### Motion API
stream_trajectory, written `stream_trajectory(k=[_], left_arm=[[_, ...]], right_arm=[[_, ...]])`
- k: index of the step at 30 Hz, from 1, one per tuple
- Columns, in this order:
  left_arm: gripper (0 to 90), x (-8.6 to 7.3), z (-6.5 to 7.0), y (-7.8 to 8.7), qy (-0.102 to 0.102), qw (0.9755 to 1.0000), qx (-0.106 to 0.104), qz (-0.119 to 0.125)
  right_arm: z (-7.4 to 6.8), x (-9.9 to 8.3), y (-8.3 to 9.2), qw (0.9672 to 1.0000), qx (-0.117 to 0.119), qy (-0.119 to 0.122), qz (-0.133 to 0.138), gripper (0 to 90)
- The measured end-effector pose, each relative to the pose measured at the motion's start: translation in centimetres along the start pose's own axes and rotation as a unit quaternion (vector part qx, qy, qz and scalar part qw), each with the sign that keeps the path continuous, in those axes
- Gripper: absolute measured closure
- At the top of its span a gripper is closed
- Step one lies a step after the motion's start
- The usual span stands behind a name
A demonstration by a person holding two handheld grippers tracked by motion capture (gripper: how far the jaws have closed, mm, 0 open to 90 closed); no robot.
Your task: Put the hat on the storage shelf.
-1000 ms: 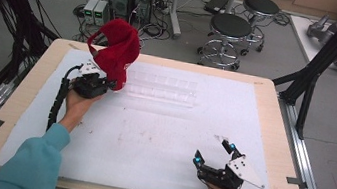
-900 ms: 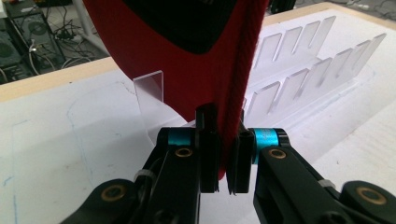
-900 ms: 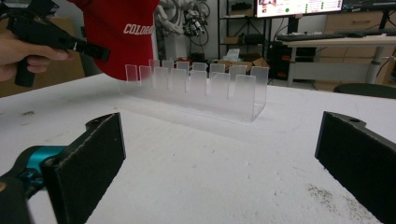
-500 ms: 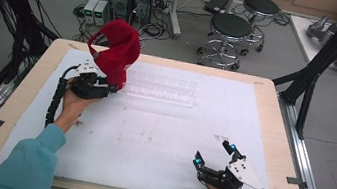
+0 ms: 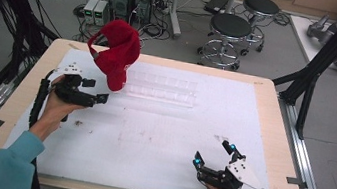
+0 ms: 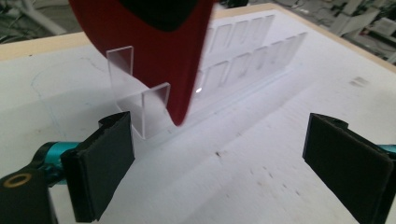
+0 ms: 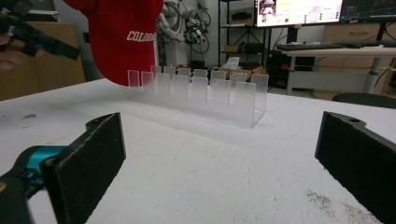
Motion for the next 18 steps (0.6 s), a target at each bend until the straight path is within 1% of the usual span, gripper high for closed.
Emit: stream_trajectory(k=[1,2,3,4,5,6,7,8,9,10,11,13,14,15,16,17,18], left_arm=[[9.4,0.0,0.0,0.0,0.0,1.0,0.0,0.0],[9.4,-0.6,0.6,1.1,-0.01,0.9999,-0.009,0.009],[9.4,-0.6,0.6,1.1,-0.01,0.9999,-0.009,0.009],[9.4,-1.0,1.5,2.3,-0.025,0.9988,-0.025,0.034],[9.4,-1.0,1.5,2.3,-0.025,0.9988,-0.025,0.034],[9.3,-1.3,2.3,3.5,-0.043,0.9962,-0.043,0.063],[9.2,-1.3,2.3,3.5,-0.043,0.9962,-0.043,0.063],[9.1,-1.7,2.9,4.4,-0.058,0.9947,-0.052,0.068],[9.0,-1.7,2.9,4.4,-0.058,0.9947,-0.052,0.068],[9.0,-2.3,3.4,5.2,-0.074,0.9926,-0.055,0.079],[9.0,-2.3,3.4,5.2,-0.074,0.9926,-0.055,0.079],[9.0,-3.2,3.7,5.7,-0.07,0.9921,-0.056,0.088],[9.0,-4.3,3.9,6.2,-0.067,0.9913,-0.058,0.097],[9.0,-4.3,3.9,6.2,-0.067,0.9913,-0.058,0.097],[9.0,-5.5,4.1,6.7,-0.073,0.9902,-0.058,0.105],[9.0,-5.5,4.1,6.7,-0.073,0.9902,-0.058,0.105],[9.0,-6.4,4.3,7.3,-0.076,0.9885,-0.052,0.12]], right_arm=[[0.0,0.0,0.0,1.0,0.0,0.0,0.0,0.5],[0.0,0.0,0.0,1.0,-0.001,0.001,0.0,0.6],[0.0,0.0,0.0,1.0,-0.001,0.001,0.0,0.6],[0.0,0.0,0.0,1.0,-0.001,0.001,0.0,0.5],[0.0,0.0,0.0,1.0,-0.001,0.001,0.0,0.6],[0.0,0.0,0.0,1.0,-0.002,0.002,0.0,0.5],[0.0,0.0,0.0,1.0,-0.002,0.002,0.0,0.5],[0.0,0.0,0.0,1.0,-0.001,0.002,-0.001,0.5],[0.0,0.0,0.0,1.0,-0.001,0.002,-0.001,0.5],[-0.1,0.0,0.0,1.0,-0.002,0.003,0.0,0.5],[-0.1,0.0,0.0,1.0,-0.002,0.003,0.0,0.5],[-0.2,0.0,0.1,1.0,-0.002,0.007,0.004,0.6],[-0.2,0.0,0.1,0.9999,-0.002,0.01,0.006,0.5],[-0.2,0.0,0.1,0.9999,-0.002,0.01,0.006,0.5],[-0.2,0.0,0.1,0.9999,-0.002,0.01,0.006,0.5],[-0.2,0.0,0.1,0.9999,-0.001,0.01,0.007,0.5],[-0.2,0.0,0.1,0.9999,-0.001,0.009,0.007,0.5]])
Point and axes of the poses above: each handheld gripper's, and its own axes: y roughly backward along the jaws, x roughly out of its top, z roughly to its right, the point moved 5 cm from there along -y, roughly forward along the jaws, and after that the axes turned 12 degrees about -x, right-handed, at the moved point
